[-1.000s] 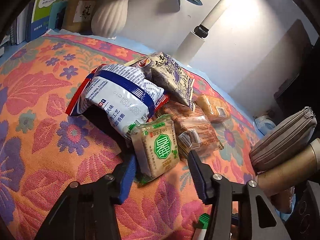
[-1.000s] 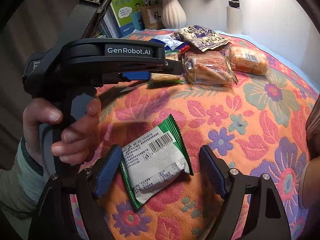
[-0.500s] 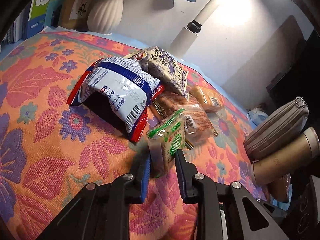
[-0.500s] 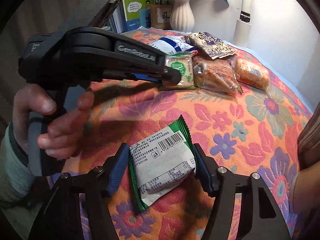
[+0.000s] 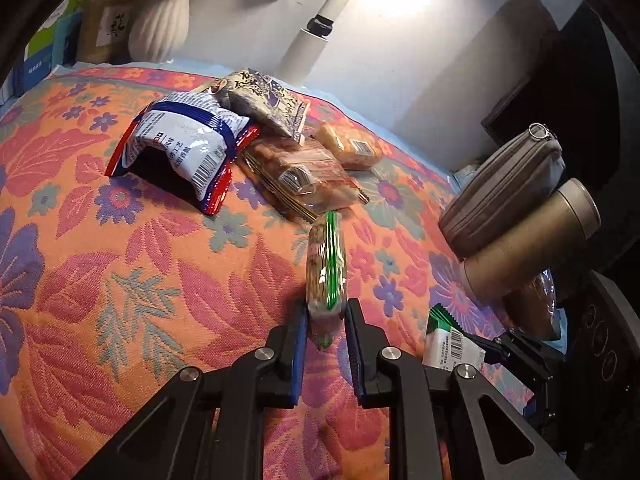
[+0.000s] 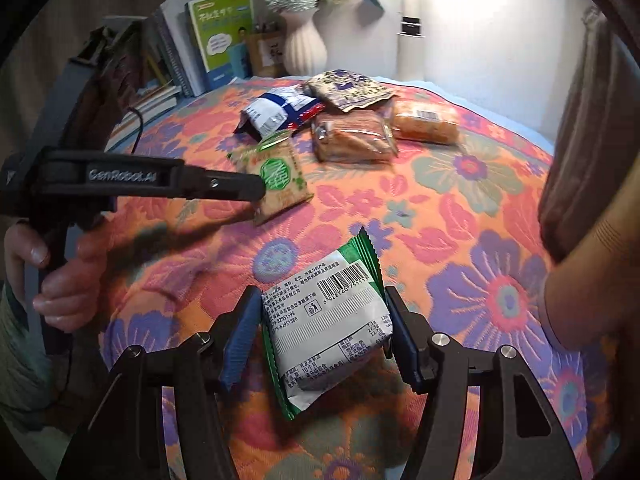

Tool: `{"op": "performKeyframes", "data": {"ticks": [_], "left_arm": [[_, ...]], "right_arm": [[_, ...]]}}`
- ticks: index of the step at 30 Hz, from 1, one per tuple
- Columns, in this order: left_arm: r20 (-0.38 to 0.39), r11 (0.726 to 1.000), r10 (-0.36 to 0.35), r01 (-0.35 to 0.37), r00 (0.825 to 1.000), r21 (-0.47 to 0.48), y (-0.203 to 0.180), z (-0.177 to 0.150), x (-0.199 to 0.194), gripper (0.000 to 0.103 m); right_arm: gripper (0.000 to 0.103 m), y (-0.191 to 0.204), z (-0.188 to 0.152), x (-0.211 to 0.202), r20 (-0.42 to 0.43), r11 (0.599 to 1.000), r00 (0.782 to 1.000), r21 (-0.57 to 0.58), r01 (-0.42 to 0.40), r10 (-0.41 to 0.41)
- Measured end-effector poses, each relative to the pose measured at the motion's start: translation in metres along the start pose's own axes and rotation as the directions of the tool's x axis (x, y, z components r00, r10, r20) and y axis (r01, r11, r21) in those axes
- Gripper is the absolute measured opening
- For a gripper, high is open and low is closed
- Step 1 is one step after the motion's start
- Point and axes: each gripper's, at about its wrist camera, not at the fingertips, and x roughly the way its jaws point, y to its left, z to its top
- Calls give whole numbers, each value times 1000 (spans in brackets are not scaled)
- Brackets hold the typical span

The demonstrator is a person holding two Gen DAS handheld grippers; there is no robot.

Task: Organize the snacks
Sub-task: 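Grasp the green-labelled biscuit pack with the left tool while the right tool grasps the green-edged white packet, then carry the biscuit pack and white packet over the amber glass plate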

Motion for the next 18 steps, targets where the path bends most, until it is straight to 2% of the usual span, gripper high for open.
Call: {"op": "performKeyframes", "data": {"ticks": [8, 12, 14, 18], "left_arm": [[6, 999, 24, -24, 1000, -32, 5, 9, 17, 23], [10, 998, -1, 2, 1000, -61, 7, 16, 27, 22], [8, 999, -11, 11, 1000, -41, 2, 15, 27, 16], [28, 999, -13, 12, 1000, 46, -21, 9, 16, 16]], "right_arm": [[59, -7, -4, 4, -24, 999, 1000, 34, 7, -6], [59, -7, -7, 5, -21, 999, 1000, 49, 12, -11], [59, -10, -7, 1, -5, 998, 1000, 67, 3, -3], [59, -17, -10, -20, 37, 994, 999, 111, -6, 2]]}}
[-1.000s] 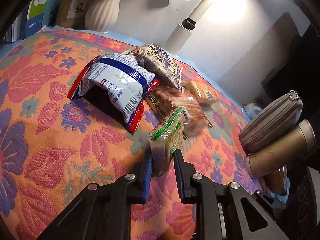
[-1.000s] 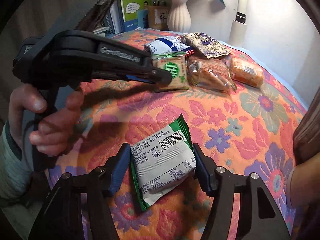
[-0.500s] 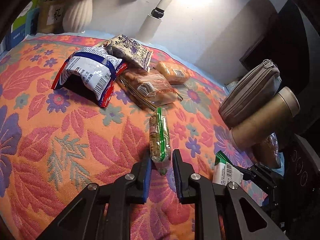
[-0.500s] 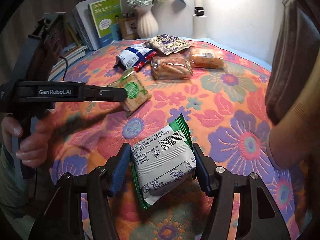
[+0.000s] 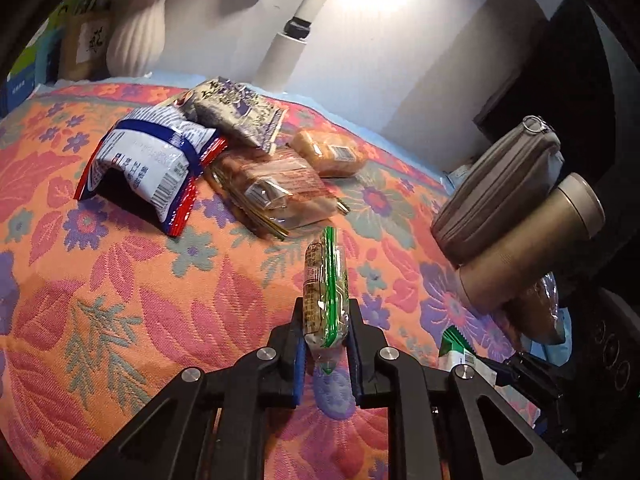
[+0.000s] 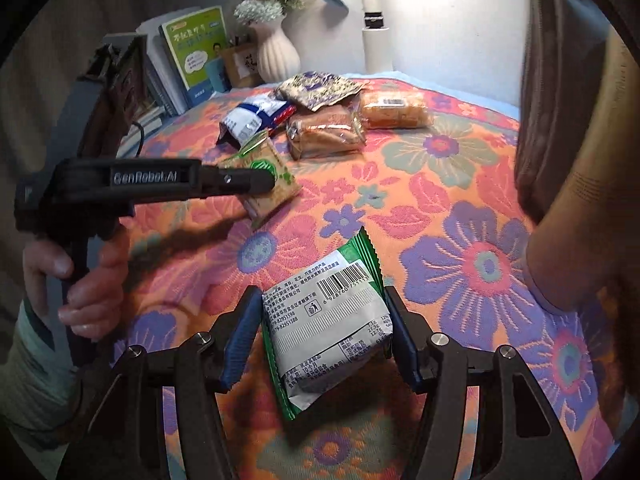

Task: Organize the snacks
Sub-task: 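Carry the biscuit pack and white packet over the amber glass plate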

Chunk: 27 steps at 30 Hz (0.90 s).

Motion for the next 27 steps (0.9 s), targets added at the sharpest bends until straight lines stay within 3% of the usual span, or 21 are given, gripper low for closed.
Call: {"op": "performKeyframes", "data": {"ticks": [9, 15, 21, 25, 27], "left_arm": [[12, 983, -120, 117, 993, 140, -73, -5, -30, 16], [-76, 931, -234, 246, 969, 270, -155, -19, -31, 16], [-139, 871, -304, 334, 943, 360, -246, -31, -11, 16], [-121, 858, -322, 344, 939, 382, -299, -28, 4, 16], [-126, 857, -324, 347, 938, 381, -319, -26, 15, 16]], "right_arm": [[59, -18, -7, -74, 103, 994, 990, 61, 95, -101], [59, -61, -18, -132, 154, 966, 962, 168, 198, -224], [59, -134, -25, -186, 196, 894, 903, 326, 307, -382], [59, -194, -30, -206, 199, 835, 880, 458, 307, -432], [59, -218, -33, -210, 188, 803, 878, 519, 292, -440]]}}
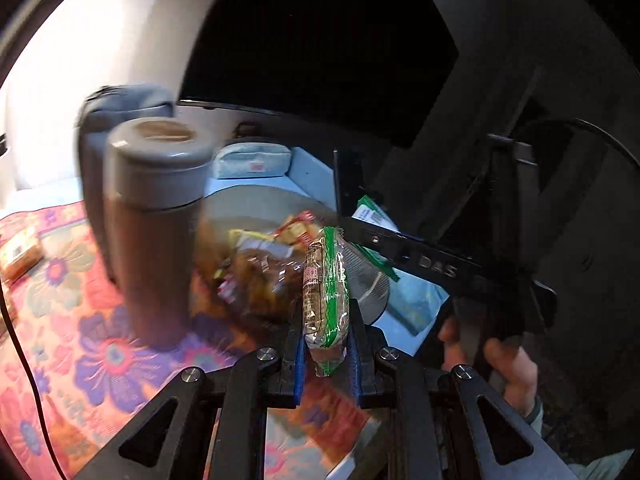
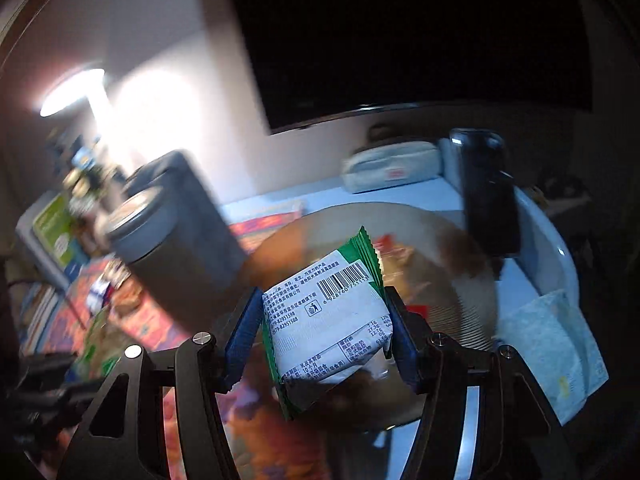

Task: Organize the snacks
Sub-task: 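Carry the biscuit pack and white packet over the amber glass plate, then open both tools over the plate to drop the packs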

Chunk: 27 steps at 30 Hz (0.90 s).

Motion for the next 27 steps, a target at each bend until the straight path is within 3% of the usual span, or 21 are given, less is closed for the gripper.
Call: {"op": "performKeyframes", "data": {"ticks": [6, 18, 20, 22, 27], "left_arm": [[-17, 999, 13, -12, 1000, 37, -29, 16, 44, 16], [-2, 994, 46, -46, 999, 100, -45, 33, 99, 16], [7, 991, 72, -72, 997, 114, -44, 33, 104, 22], [4, 990, 71, -71, 997, 123, -45, 32, 104, 45], [27, 989, 65, -68, 998, 133, -42, 30, 92, 48]], "right_arm": [[59, -45, 8, 20, -31, 991, 999, 136, -6, 10], [61, -69, 22, 36, -71, 991, 997, 130, 12, -3], [64, -71, 22, 37, -78, 992, 997, 127, 14, -4], [64, -72, 21, 36, -77, 991, 997, 132, 4, 6], [65, -73, 18, 27, -64, 989, 998, 149, -11, 21]]}}
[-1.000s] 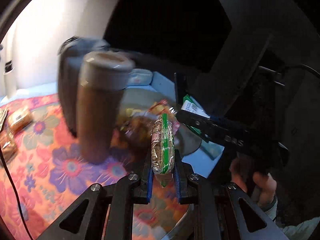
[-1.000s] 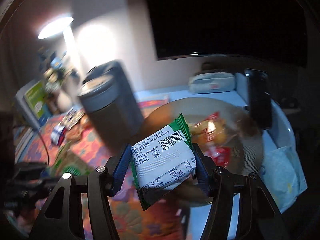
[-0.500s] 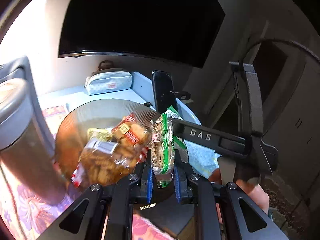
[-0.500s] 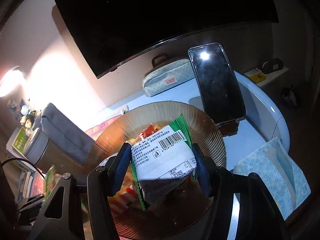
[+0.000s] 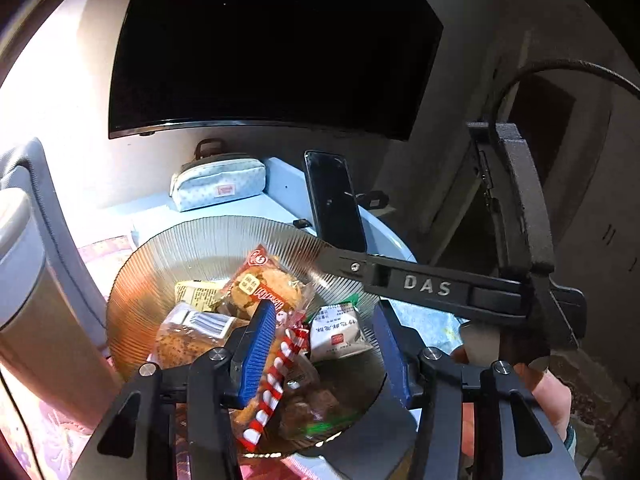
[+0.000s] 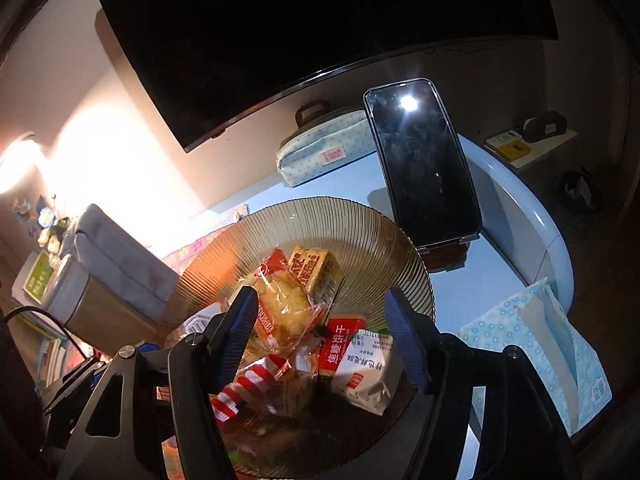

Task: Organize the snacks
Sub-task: 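Open both tools over the plate to drop the packs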

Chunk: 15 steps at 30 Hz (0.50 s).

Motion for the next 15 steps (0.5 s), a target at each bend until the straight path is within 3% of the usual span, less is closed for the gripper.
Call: {"op": "performKeyframes", "data": {"ticks": [7, 12, 15], "left_arm": [[29, 999, -25, 26, 999, -37, 14, -5, -32, 48], [72, 998, -43, 47, 996, -42, 29, -14, -89, 48], [110, 998, -1, 7, 994, -59, 49, -24, -129, 48]], "right_arm": [[65, 11, -3, -18, 30, 1000, 999, 4, -19, 19], [66, 37, -15, -40, 54, 997, 996, -44, -63, 66], [75, 61, -30, -52, 63, 992, 994, -94, -88, 94]]}}
